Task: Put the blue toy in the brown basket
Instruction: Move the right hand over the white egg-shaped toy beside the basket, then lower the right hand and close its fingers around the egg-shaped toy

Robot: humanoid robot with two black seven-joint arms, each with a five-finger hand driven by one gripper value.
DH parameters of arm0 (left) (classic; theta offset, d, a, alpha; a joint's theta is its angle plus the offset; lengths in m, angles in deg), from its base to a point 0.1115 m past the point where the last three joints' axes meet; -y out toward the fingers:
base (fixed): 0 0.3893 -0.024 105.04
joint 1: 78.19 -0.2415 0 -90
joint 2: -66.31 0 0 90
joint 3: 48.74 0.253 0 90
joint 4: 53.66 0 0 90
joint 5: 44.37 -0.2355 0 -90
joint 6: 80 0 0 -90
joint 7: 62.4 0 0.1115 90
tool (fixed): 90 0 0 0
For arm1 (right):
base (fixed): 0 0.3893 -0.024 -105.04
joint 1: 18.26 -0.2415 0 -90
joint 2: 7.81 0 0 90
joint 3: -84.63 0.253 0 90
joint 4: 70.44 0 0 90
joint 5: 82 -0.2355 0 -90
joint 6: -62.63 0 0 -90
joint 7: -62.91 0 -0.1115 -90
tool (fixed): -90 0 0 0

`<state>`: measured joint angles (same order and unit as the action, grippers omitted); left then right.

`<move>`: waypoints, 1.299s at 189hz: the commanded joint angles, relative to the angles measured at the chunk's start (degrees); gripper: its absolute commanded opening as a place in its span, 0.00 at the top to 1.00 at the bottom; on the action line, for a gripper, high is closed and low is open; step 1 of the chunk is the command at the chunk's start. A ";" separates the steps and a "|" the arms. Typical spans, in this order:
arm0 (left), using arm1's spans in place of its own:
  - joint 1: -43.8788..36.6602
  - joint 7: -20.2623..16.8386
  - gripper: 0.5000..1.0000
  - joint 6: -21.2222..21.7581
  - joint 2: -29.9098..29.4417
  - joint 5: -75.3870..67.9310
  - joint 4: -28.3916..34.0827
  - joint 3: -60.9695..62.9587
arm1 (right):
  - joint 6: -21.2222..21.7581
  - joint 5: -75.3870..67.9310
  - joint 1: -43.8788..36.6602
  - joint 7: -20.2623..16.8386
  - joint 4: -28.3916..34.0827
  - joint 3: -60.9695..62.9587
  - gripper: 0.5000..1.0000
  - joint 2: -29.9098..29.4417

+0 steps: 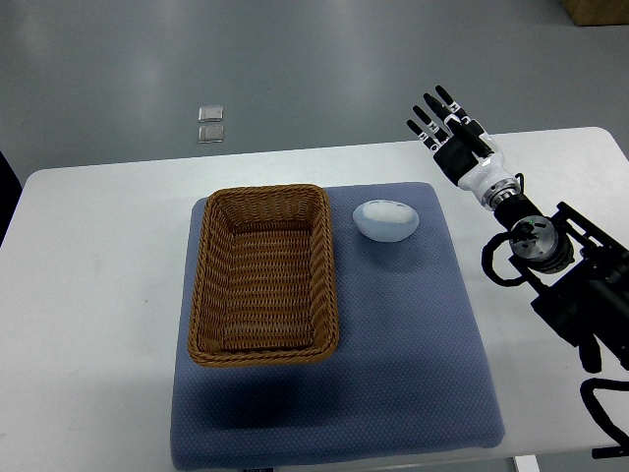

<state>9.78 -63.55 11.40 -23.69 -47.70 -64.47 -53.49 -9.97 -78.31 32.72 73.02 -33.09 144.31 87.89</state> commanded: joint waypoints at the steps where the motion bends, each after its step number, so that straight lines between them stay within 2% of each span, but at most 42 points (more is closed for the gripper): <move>1: 0.00 0.01 0.00 0.00 0.00 -0.09 0.00 0.18 | 0.00 0.00 0.00 0.00 0.00 0.00 0.18 0.11; 68: 0.00 0.01 0.00 0.00 0.00 -0.01 0.00 0.18 | 0.09 1.32 -1.59 -0.09 0.97 -4.39 0.18 0.98; 105: 0.09 0.01 0.00 0.00 0.00 -0.01 0.00 0.18 | 0.35 14.77 -5.72 -0.53 3.25 -8.44 0.18 4.15; 123: 0.18 0.01 0.00 0.00 0.00 -0.01 0.00 0.26 | 1.14 24.17 -9.32 -2.90 4.39 -14.59 0.18 6.87; 146: 0.18 0.01 0.00 0.00 0.00 -0.09 0.00 0.35 | 4.75 34.54 -16.08 -4.83 4.39 -24.95 0.18 10.48; 182: 0.35 0.01 0.00 0.00 0.00 -0.09 -0.01 0.35 | 8.09 41.04 -26.81 -11.07 6.33 -41.74 0.18 14.61; 205: 0.44 0.01 0.00 0.00 0.00 -0.09 0.00 0.35 | 8.88 41.49 -32.96 -13.71 8.17 -51.94 0.18 15.40; 229: 0.62 0.01 0.00 -0.08 0.00 -0.09 -0.09 0.18 | 8.79 41.49 -34.37 -16.35 8.70 -55.90 0.18 14.52; 246: 0.62 0.01 0.00 -0.08 0.00 -0.09 -0.09 0.18 | 7.82 41.75 -33.67 -16.70 8.70 -55.99 0.18 13.47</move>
<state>10.38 -63.53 11.34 -23.69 -47.74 -64.55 -53.26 -1.16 -36.80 -1.32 57.11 -24.46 89.08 102.57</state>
